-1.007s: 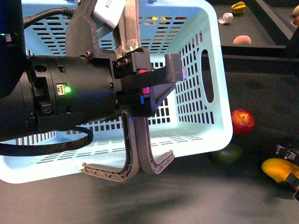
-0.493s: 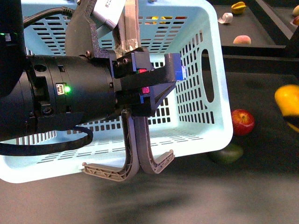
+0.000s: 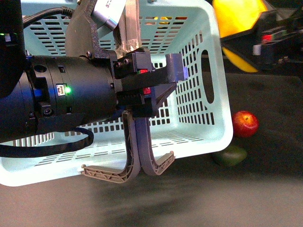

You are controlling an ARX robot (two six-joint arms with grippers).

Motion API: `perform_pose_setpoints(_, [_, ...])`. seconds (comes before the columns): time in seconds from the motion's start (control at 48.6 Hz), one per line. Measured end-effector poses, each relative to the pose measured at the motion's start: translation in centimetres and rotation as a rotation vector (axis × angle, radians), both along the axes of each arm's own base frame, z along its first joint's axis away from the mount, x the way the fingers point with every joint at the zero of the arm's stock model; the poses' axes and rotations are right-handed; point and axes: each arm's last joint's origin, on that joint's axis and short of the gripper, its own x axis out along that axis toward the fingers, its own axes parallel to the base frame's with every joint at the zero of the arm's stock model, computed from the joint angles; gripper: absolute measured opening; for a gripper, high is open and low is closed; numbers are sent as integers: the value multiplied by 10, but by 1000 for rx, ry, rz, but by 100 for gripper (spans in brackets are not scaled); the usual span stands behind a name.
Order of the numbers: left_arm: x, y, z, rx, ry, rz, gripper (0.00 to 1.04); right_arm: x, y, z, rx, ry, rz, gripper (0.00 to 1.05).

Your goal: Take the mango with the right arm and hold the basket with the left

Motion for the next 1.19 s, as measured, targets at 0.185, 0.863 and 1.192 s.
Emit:
perform_pose_setpoints(0.185, [0,0,0,-1,1,-1,16,14,42,-11,10,30,44,60])
perform_pose_setpoints(0.863, [0,0,-2,-6,22,6,16,-11,20,15,72,-131,-340,96])
perform_pose_setpoints(1.192, [0,0,-2,0,15,5,16,-114,-35,30,83,-159,-782,96])
